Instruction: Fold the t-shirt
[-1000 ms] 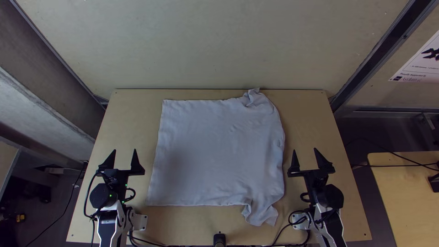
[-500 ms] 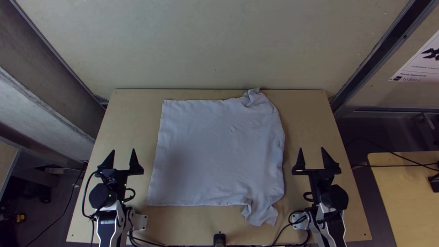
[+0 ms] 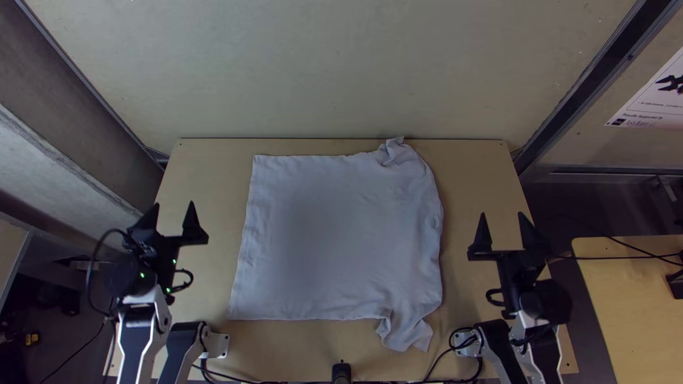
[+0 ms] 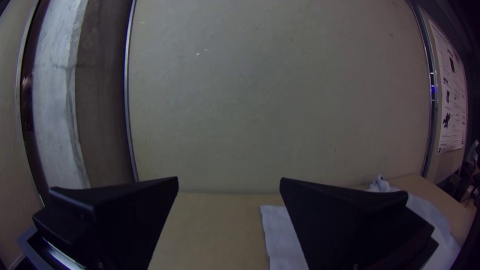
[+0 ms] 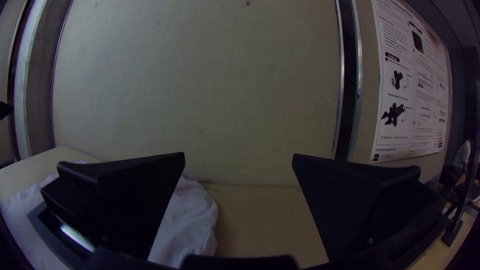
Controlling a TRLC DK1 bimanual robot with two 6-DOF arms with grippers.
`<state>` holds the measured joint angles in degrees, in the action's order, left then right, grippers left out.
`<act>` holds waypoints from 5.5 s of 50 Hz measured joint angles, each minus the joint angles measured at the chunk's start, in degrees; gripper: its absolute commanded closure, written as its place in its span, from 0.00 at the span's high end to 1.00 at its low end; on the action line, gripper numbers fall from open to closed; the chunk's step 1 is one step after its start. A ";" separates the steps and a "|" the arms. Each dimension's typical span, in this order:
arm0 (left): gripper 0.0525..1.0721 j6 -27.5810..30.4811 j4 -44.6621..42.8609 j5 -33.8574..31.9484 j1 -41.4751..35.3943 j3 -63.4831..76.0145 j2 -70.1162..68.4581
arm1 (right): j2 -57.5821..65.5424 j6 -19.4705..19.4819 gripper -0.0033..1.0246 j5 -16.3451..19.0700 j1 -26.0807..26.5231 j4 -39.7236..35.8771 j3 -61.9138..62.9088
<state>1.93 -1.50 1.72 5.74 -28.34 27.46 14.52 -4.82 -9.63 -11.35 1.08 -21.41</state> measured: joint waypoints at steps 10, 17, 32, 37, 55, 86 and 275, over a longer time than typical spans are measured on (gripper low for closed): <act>0.96 -0.02 0.02 0.04 0.00 -13.03 12.81 | 15.76 0.00 0.96 0.00 0.00 1.86 -13.60; 0.96 0.00 0.94 0.28 0.00 -22.99 21.46 | 26.58 0.02 0.96 0.00 0.02 1.86 -22.47; 0.96 -1.55 11.15 0.42 -0.61 -43.54 40.26 | 46.99 0.28 0.96 0.00 0.61 0.15 -40.74; 0.96 -2.14 14.29 0.39 -1.55 -50.18 45.86 | 54.10 1.46 0.96 0.02 1.36 -3.08 -47.76; 0.96 -4.52 21.07 0.20 -5.88 -67.08 63.65 | 74.20 6.34 0.96 4.17 3.30 -8.13 -64.02; 0.94 -7.98 43.41 0.17 -7.28 -93.46 94.88 | 106.55 17.11 0.96 11.91 8.04 -28.24 -92.30; 0.03 -9.92 54.75 -1.99 -7.93 -100.32 102.42 | 119.58 20.04 0.03 19.76 4.63 -41.03 -103.03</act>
<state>-7.99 53.25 -0.27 -2.20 -128.66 129.88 134.10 15.22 10.13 -6.72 -39.94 -124.44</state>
